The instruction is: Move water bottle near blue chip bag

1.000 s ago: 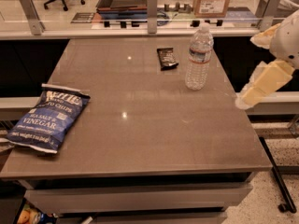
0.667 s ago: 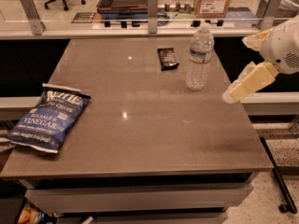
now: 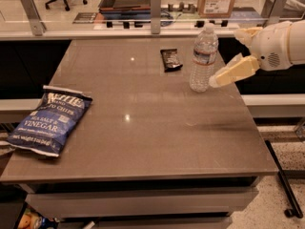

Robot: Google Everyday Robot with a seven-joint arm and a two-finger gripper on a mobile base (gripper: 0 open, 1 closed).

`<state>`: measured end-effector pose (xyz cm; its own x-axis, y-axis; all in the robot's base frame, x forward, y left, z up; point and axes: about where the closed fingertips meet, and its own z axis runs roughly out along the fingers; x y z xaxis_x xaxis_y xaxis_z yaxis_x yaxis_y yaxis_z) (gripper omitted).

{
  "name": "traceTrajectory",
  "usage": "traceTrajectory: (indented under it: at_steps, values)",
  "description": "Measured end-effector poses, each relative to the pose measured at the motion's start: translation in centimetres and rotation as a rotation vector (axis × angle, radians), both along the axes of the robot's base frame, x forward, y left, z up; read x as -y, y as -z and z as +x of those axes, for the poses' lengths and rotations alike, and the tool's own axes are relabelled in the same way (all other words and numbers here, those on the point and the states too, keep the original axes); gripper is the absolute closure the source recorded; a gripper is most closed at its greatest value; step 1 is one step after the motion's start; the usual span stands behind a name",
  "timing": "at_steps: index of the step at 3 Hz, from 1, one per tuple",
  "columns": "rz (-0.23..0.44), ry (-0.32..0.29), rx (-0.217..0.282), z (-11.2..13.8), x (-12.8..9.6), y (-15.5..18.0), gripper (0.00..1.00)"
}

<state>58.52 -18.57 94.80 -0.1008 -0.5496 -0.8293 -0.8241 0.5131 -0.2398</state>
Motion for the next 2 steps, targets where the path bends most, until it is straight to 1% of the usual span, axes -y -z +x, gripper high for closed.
traceTrajectory:
  at_steps: [1,2]
  values:
    - [0.095,-0.015,0.029,2.8,-0.6,0.9,0.0]
    - [0.161,-0.026,0.011,4.6,-1.3,2.0,0.0]
